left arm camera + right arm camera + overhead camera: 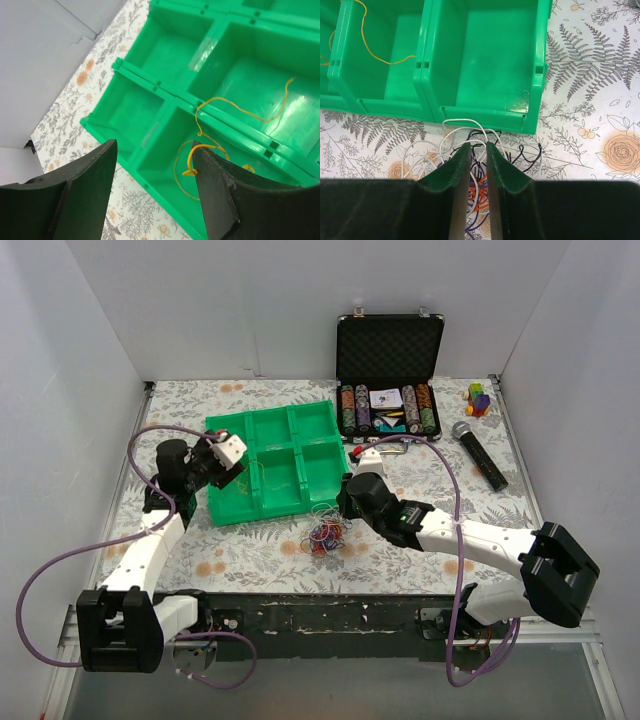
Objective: Untangle the cables
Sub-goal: Place the cable in the bin.
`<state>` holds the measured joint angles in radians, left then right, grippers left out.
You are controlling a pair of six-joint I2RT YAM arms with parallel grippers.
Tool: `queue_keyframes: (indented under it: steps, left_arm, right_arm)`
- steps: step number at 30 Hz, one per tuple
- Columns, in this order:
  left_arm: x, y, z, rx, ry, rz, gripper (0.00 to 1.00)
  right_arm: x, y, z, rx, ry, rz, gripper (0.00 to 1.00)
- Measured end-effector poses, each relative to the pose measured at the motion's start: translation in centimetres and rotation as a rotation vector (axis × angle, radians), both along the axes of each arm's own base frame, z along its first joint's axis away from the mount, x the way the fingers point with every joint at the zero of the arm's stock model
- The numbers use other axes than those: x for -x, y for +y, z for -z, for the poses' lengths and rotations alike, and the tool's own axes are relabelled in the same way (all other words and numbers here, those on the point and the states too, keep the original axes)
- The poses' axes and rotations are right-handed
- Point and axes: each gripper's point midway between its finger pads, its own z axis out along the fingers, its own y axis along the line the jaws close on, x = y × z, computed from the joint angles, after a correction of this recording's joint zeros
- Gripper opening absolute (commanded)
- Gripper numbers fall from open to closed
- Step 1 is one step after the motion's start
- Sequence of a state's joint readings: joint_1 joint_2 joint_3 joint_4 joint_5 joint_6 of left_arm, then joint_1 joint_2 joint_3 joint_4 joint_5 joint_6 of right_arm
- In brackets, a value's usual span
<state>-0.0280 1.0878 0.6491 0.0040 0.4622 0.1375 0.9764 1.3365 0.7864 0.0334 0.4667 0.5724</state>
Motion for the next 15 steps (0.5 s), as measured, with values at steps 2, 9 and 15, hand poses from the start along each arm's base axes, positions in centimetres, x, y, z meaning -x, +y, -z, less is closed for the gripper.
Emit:
queue_keyframes:
  steps: [2, 9, 15]
  left_arm:
    - [-0.6, -0.1, -1.4, 0.021, -0.004, -0.005, 0.57]
    - [-0.7, -0.6, 0.5, 0.014, 0.114, 0.028, 0.49]
    - [0.1, 0.1, 8.0, -0.021, 0.396, 0.008, 0.47]
  right_arm:
    - [0.0, 0.0, 0.0, 0.0, 0.0, 0.0, 0.26]
    - [0.1, -0.2, 0.5, 0.009, 0.006, 0.0, 0.26]
    - [0.2, -0.2, 0.5, 0.009, 0.006, 0.0, 0.26]
